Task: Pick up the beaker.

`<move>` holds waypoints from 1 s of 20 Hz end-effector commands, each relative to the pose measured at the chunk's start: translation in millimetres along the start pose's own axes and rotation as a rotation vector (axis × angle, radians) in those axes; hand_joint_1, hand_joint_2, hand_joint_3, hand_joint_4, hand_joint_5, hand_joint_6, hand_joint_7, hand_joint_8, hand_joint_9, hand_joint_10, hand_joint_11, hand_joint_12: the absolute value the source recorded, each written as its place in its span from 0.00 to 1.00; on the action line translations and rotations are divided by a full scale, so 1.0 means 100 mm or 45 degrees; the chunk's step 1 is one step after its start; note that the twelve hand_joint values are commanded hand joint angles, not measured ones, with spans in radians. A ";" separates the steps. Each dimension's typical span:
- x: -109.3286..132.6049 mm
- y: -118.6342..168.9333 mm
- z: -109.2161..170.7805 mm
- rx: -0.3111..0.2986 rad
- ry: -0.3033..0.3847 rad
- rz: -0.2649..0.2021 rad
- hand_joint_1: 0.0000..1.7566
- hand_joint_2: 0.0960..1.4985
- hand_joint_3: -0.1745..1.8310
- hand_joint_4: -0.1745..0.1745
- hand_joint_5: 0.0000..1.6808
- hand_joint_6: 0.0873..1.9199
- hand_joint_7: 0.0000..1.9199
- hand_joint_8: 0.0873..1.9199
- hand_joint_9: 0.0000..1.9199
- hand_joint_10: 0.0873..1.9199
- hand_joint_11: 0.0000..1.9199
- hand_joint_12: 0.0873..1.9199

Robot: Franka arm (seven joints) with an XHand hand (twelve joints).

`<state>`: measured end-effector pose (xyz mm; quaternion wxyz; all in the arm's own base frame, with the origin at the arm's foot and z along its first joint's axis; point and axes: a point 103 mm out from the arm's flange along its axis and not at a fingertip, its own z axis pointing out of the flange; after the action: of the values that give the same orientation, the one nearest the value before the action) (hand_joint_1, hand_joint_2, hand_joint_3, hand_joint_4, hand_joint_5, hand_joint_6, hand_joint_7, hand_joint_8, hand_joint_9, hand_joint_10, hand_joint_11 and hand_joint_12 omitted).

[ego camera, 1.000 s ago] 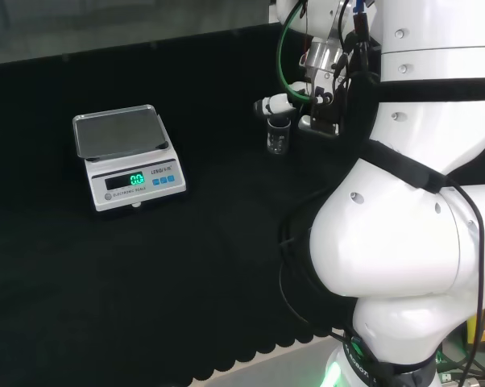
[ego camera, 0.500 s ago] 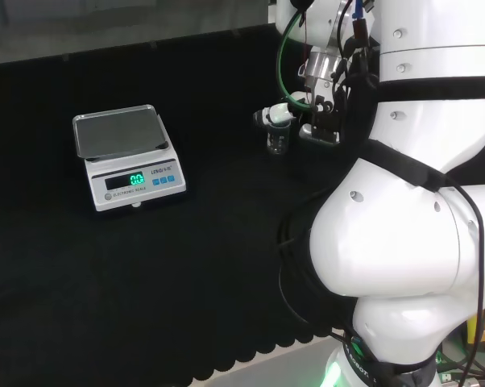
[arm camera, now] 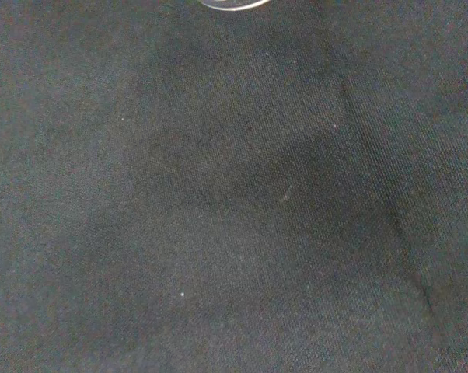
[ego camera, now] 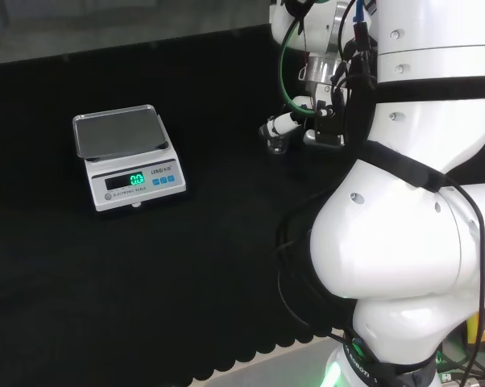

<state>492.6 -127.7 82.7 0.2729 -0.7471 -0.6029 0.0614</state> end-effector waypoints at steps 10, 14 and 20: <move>0.29 0.20 0.00 -0.156 -0.194 0.031 0.37 0.52 0.20 0.13 0.25 0.28 0.32 0.48 0.44 0.32 0.40 0.58; 0.31 0.21 0.00 -0.198 -0.211 0.039 0.45 0.52 0.24 0.02 0.32 0.49 0.41 0.53 0.57 0.30 0.56 0.48; 0.22 0.13 -0.10 -0.231 -0.246 0.040 0.55 0.52 0.32 0.00 0.44 0.49 0.48 0.53 0.69 0.25 0.74 0.35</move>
<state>518.0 -104.3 79.6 0.1587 -0.7666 -0.6164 0.0847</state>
